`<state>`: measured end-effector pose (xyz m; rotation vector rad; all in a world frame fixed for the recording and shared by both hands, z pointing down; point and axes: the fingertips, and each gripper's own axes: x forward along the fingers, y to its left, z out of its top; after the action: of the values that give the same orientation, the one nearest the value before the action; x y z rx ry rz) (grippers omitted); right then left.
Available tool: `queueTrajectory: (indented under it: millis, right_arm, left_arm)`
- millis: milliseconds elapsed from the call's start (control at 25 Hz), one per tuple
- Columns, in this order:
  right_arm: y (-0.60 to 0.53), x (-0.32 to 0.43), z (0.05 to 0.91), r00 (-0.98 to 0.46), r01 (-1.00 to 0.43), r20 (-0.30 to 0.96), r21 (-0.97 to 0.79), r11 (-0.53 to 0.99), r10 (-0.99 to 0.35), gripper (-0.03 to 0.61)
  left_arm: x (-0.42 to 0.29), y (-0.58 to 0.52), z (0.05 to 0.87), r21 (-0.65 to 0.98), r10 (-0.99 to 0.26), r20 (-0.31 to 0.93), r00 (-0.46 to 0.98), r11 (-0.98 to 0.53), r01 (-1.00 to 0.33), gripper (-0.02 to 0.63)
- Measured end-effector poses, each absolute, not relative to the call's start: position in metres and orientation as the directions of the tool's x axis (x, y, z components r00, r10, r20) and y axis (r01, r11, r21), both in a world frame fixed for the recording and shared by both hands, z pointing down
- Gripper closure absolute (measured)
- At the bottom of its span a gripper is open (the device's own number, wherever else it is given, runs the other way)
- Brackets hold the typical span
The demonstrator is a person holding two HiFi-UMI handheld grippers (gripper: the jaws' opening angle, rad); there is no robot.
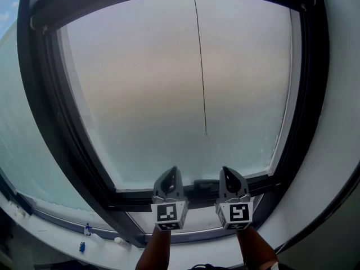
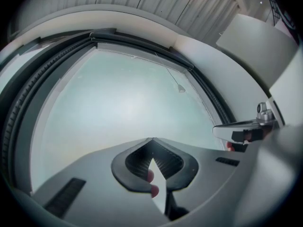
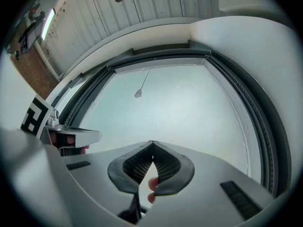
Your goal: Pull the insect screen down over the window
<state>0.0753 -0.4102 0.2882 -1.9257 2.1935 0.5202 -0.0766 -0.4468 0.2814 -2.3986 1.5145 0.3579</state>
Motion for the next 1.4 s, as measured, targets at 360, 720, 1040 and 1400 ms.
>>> queueTrajectory:
  millis: [360,720,1040,1400]
  right_arm:
    - [-0.417,0.076,0.227,-0.209,-0.965,-0.457,0.242,0.105,-0.865,0.575]
    - [-0.418,0.082,0.158,-0.208,-0.964,-0.585,0.256,0.065,-0.783,0.575]
    - [-0.418,0.093,0.079,-0.194,-0.944,-0.684,0.325,-0.056,-0.704,0.575]
    - [-0.421,0.084,0.008,-0.254,-0.868,-0.684,0.473,-0.150,-0.684,0.575]
  left_arm:
    - [-0.074,-0.452,0.221,-0.079,-0.792,-0.441,0.423,-0.435,-0.897,0.611]
    - [-0.077,-0.453,0.162,-0.217,-0.752,-0.523,0.401,-0.338,-0.916,0.611]
    - [-0.082,-0.452,0.082,-0.304,-0.702,-0.575,0.419,-0.292,-0.907,0.611]
    - [-0.084,-0.461,0.002,-0.514,-0.714,-0.591,0.376,-0.027,-0.858,0.577]
